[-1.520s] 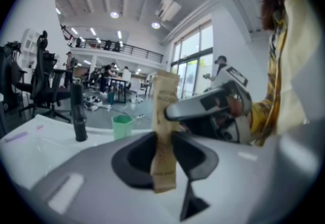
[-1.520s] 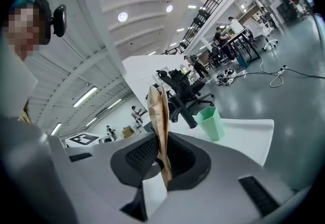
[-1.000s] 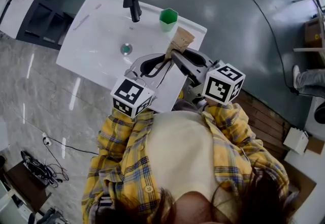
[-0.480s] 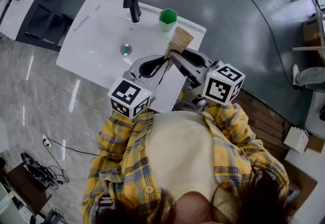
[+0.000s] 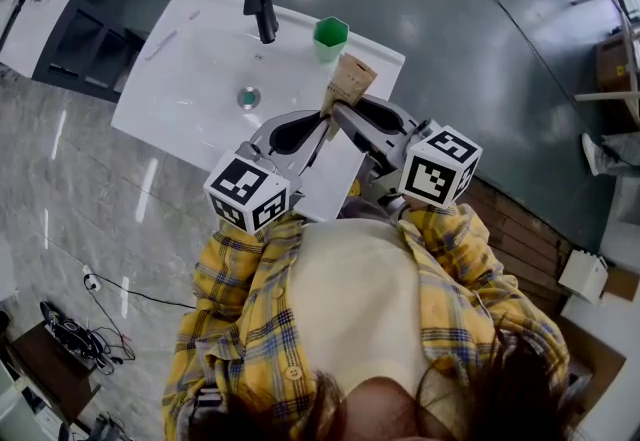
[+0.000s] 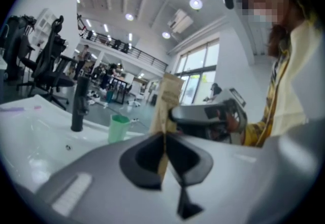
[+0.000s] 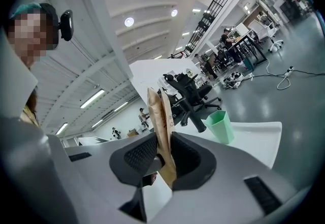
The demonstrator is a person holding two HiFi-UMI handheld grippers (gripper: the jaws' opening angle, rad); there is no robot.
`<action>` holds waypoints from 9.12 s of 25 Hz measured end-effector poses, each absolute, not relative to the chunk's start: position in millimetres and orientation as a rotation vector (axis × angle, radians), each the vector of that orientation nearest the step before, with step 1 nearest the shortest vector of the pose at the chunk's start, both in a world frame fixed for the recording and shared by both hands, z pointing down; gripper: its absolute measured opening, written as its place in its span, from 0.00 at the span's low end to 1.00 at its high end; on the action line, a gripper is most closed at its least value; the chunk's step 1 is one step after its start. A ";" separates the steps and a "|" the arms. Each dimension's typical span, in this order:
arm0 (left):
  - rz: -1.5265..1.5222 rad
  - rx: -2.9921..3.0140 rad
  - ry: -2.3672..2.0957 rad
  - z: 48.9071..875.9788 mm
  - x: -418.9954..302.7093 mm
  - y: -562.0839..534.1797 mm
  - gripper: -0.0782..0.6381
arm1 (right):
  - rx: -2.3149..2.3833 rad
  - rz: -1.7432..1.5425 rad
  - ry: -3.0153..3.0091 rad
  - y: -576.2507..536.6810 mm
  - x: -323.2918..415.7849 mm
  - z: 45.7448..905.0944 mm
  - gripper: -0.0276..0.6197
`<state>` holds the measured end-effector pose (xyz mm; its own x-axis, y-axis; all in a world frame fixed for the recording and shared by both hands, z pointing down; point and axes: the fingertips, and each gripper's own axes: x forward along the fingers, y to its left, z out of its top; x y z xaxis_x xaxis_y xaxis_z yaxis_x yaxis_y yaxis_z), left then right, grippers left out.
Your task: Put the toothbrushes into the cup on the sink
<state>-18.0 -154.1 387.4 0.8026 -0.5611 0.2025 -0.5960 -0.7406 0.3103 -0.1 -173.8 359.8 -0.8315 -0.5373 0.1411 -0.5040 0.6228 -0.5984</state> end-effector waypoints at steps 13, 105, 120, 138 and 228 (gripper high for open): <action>0.047 2.577 -0.864 383.3 -23.6 -151.5 0.13 | -0.888 -1.000 2.746 -168.6 4.6 353.0 0.13; 0.001 2.425 -1.367 388.3 -92.1 -157.5 0.13 | -1.288 -0.266 2.808 -334.7 15.6 369.0 0.07; 0.006 2.437 -1.353 385.8 -88.7 -155.5 0.13 | -1.370 -0.298 2.907 -330.7 14.9 387.0 0.07; -0.016 2.498 -1.298 376.1 -77.8 -169.1 0.13 | -1.387 -0.367 2.790 -294.7 43.0 369.6 0.08; -0.011 2.805 -1.215 384.9 -3.1 -307.1 0.20 | -1.536 -0.775 2.707 -173.6 96.3 425.3 0.07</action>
